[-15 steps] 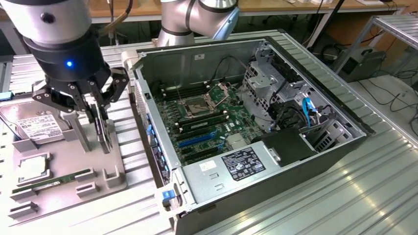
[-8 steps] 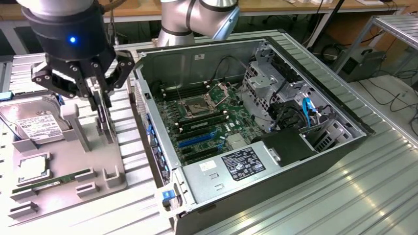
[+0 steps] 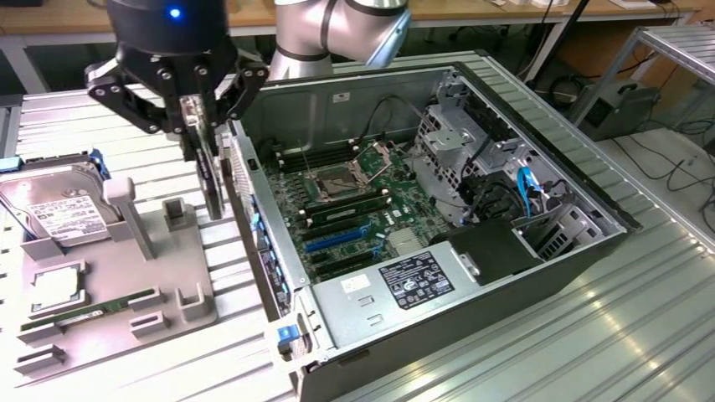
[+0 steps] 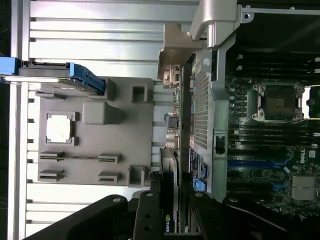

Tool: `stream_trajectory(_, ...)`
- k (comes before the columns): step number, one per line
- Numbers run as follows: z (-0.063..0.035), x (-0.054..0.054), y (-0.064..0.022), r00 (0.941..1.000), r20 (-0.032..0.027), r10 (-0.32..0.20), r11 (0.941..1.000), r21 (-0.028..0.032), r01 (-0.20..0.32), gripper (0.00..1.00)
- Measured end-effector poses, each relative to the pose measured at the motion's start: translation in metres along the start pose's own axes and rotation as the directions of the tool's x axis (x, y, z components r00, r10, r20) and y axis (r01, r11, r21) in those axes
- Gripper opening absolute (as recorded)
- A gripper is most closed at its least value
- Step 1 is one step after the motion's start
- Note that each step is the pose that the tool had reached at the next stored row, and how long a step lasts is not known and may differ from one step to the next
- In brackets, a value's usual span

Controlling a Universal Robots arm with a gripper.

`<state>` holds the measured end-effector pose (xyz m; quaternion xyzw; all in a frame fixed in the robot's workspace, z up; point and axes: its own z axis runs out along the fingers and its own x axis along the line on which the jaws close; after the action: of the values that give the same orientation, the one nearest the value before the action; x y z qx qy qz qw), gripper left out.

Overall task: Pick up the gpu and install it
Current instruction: 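Pick up the gpu and move the gpu toward the slot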

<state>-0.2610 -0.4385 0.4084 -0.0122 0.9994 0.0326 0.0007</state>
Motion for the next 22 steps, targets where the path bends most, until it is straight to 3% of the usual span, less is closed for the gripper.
stream_trajectory(5,-0.0052,-0.024,-0.0022,0.9999,-0.0128,0.001,1.0,-0.0009,-0.001,0.26)
stream_trajectory(13,-0.014,-0.062,-0.0059,0.9997,-0.0245,0.002,1.0,-0.0024,-0.002,0.26)
stream_trajectory(22,-0.014,-0.104,-0.0081,0.9995,-0.0316,0.002,1.0,-0.007,-0.002,0.26)
